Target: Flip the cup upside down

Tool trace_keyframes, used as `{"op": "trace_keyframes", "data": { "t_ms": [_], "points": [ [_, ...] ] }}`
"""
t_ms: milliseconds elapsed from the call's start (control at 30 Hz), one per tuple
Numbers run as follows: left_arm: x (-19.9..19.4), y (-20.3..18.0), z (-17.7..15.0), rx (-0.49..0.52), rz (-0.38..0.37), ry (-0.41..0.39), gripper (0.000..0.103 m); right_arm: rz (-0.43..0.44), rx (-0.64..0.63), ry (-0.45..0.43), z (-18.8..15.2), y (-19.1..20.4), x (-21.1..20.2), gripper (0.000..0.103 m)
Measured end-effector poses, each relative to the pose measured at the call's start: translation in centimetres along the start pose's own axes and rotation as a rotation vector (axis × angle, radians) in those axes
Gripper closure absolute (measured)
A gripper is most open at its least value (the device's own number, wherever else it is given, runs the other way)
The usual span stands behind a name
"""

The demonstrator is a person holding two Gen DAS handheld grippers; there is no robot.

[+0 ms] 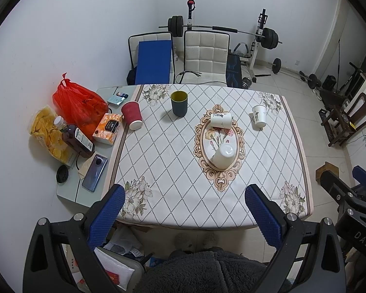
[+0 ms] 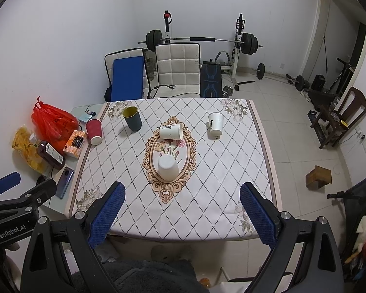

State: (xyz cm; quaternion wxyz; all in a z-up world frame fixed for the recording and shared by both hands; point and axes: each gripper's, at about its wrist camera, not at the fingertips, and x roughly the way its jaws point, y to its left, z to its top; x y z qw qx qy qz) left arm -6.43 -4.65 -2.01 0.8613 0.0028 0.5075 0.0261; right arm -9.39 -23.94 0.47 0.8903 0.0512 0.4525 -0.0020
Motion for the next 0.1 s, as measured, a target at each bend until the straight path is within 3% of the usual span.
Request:
{"op": "trace_keyframes", "data": {
  "t_ms": [100],
  "points": [
    [0.29, 0.17, -0.08, 0.004, -0.004, -0.001, 0.002, 0.005, 0.003, 0.002, -0.01, -0.14, -0.07, 0.006]
  ]
}}
